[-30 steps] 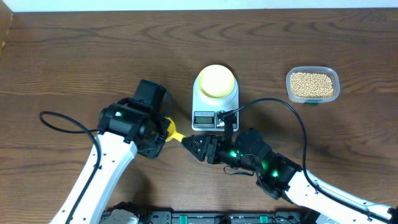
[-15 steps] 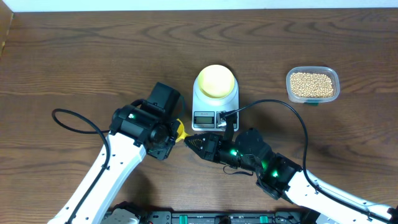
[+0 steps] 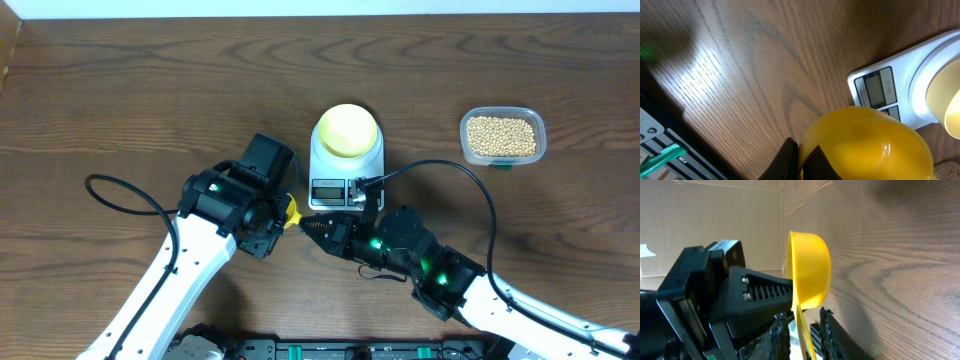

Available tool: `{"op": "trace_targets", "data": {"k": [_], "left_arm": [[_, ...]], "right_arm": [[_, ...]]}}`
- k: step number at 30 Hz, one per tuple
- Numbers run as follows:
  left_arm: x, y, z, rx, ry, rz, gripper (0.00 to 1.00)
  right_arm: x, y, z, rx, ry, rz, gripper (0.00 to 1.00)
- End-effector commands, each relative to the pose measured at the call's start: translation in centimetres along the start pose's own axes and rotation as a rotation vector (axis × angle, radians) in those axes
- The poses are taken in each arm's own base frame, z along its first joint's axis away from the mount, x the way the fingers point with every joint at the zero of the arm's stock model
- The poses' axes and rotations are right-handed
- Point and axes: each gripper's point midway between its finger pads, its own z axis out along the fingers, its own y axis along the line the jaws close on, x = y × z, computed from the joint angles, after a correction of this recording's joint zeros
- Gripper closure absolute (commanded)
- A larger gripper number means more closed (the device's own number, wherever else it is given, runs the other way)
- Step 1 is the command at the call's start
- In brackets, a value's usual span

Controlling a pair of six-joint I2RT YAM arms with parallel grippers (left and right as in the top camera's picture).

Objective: Scoop item into bowl and weigh 50g on scale
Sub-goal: 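Close the right gripper on the scoop handle, left gripper still holding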

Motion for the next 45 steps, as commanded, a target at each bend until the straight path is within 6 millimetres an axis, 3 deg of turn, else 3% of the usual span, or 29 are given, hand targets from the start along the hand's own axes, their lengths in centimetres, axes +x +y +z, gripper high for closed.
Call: {"op": "trace_targets", "data": {"k": [1,15,28,40,42,45], "left_arm": [[-0.4,0.5,0.4,-0.024,-0.028,-0.008,0.93],[-0.4,0.6,0.4,-0.028,-0.028,-0.007,0.93],[-0.4,0.6,0.4,-0.027,-0.028,-0.007,0.93],[-0.4,0.6,0.4,-0.028,-0.028,-0.007,0.92],[-0.4,0.7,0.4,-0.031,-0.028,-0.007,0.78],[-0.5,0.7,0.4,-0.032,-0.032,-0.006,0.73]], "right_arm": [[-0.5,0.5,0.1,-0.007,-0.027,0.014,0.83],[-0.8,0.5,0.1,-0.002,-0.049,0.029,0.85],[-0.8,0.5,0.1,-0.003,-0.048,0.051,0.99],[-0.6,0.4,0.1,-0.003,-0.033,0.051,0.99],[-0.5,0.1,0.1,0.010,-0.030,0.050,0.99],[-0.3,-0.5,0.1,0.035,-0.025,0.040,0.99]]}}
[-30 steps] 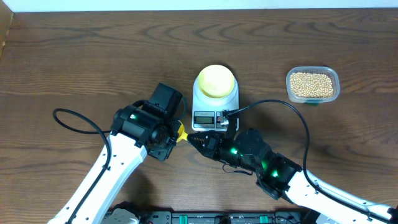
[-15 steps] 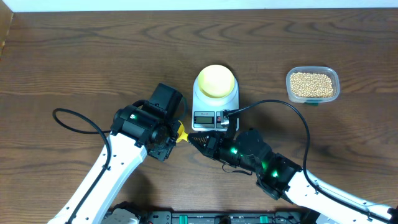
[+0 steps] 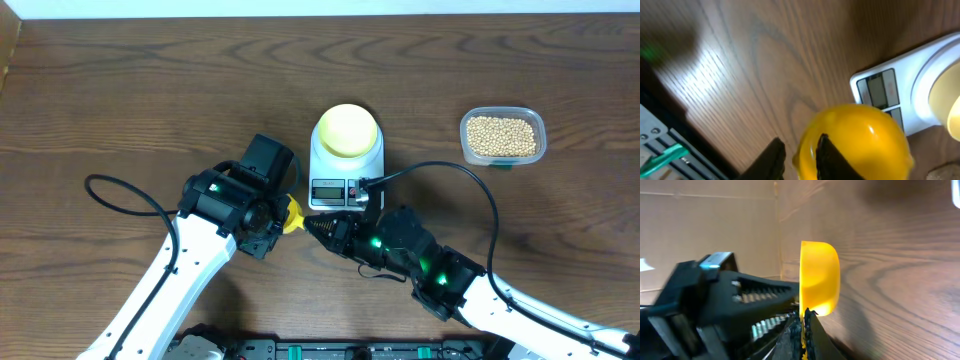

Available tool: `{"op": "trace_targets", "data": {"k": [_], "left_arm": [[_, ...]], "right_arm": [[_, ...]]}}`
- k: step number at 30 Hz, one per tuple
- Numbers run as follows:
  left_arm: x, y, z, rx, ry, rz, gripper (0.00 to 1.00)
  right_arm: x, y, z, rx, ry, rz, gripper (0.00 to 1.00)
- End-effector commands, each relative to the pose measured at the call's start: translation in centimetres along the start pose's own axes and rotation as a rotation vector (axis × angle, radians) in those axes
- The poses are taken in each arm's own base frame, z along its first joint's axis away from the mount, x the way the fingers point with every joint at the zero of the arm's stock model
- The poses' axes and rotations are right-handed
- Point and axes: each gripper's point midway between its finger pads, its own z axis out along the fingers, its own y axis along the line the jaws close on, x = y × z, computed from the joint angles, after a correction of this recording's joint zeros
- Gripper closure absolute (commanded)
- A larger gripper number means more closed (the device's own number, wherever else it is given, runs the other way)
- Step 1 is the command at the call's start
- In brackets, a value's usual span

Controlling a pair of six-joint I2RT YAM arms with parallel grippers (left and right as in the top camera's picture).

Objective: Scoop item into bowl and weigh 50g on scale
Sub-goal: 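Close the right gripper on the scoop handle, left gripper still holding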

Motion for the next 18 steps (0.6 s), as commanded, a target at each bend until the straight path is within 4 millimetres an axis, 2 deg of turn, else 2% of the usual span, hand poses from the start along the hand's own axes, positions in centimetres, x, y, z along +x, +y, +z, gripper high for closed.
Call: {"op": "trace_targets", "data": {"k": [1,18], "left_arm": [[-0.39,0.51,0.37,-0.025,-0.025,-0.005,0.73],[-0.37,0.51,0.37,-0.025,-0.024,-0.005,0.73]], "right_arm": [[0.03,0.17,0.12,0.006,0.001,-0.019,0.99],[-0.25,0.37,0.11,-0.001,-0.014,-0.016,0.99]]}}
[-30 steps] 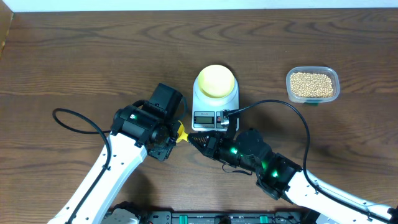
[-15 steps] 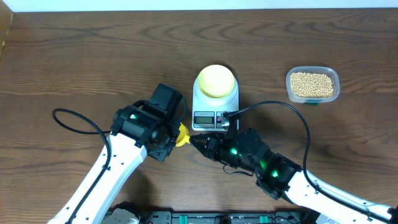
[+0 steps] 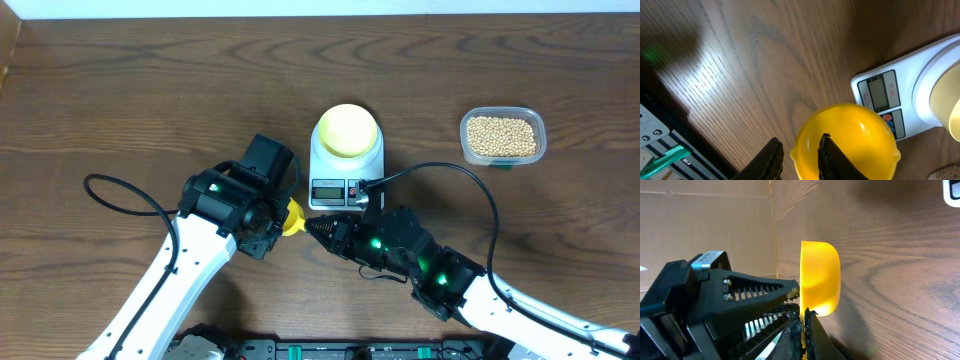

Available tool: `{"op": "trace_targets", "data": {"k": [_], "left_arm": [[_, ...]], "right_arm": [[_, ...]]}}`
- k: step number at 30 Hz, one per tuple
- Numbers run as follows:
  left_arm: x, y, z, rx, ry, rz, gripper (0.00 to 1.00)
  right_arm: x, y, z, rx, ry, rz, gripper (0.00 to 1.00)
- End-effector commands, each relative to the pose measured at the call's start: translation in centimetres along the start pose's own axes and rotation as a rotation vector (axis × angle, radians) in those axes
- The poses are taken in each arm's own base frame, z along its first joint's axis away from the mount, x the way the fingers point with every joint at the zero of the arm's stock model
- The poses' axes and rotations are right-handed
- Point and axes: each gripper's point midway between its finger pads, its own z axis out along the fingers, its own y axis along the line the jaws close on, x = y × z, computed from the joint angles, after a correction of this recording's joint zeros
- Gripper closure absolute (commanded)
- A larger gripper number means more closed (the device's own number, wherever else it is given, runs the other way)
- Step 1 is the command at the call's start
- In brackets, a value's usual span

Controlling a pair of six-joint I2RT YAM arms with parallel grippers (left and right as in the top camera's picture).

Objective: Scoop item into bowl and weigh 50g on scale
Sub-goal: 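Close the right gripper on the scoop handle, left gripper still holding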

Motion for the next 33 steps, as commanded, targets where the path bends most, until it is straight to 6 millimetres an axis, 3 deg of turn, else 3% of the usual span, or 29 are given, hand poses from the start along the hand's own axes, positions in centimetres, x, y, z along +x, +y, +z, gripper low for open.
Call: {"op": "trace_targets", "data": {"k": [1,11,21,29,33], "left_arm": [[-0.2,0.4,0.4,-0.022,-0.016,-0.006,0.73],[-0.2,0.4,0.4,-0.022,-0.016,-0.006,0.73],[-0.2,0.2,0.4,-0.014,-0.016,-0.006,0.74],[-0.2,0.1,0.4,-0.008,-0.016,-0.006,0.92],[-0.2,0.0,0.4,-0.003,-0.016,-0.006,0.93]], "right_arm": [[-0.5,0.7,0.1,-0.012,-0.026,-0.014,0.99],[-0.6,2.1,0.0,-0.069,-0.027,-0.005,0.99],[0.1,2.2,0.0,-0.077,0.011,0.033,0.99],[0.1,2.4,0.0,-0.084,0.012,0.041,0.99],[0.2,2.4,0.0,-0.085,0.022,0.040,0.99]]}}
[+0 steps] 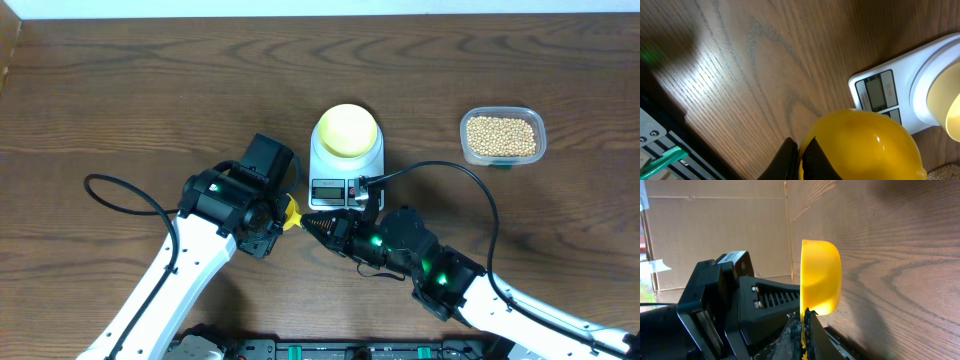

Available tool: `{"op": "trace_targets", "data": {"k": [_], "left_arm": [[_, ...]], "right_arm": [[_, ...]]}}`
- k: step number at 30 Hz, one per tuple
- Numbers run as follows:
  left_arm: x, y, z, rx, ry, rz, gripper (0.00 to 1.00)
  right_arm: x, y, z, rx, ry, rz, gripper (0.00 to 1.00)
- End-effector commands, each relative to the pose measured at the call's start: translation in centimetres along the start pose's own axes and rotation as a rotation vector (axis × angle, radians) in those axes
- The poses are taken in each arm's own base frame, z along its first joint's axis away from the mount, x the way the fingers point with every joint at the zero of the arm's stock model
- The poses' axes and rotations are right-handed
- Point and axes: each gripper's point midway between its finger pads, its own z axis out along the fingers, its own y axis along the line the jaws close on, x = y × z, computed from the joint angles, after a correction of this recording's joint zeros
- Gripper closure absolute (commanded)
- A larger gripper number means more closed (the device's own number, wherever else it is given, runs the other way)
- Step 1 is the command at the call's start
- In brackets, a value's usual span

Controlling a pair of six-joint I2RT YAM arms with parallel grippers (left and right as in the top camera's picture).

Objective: Scoop item into bowl and weigh 50g on scale
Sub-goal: 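Close the right gripper on the scoop handle, left gripper still holding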

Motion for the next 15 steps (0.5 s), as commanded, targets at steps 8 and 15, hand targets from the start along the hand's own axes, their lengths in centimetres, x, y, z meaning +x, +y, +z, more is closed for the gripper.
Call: {"op": "trace_targets", "data": {"k": [8,15], "left_arm": [[-0.30,0.17,0.37,-0.011,-0.020,-0.007,0.93],[-0.30,-0.13,0.37,0.001,-0.020,-0.007,0.93]], "right_arm": [[0.45,0.50,0.13,-0.008,0.025,0.008,0.86],[0.72,0.46,0.12,-0.007,0.040,0.004,0.94]]}}
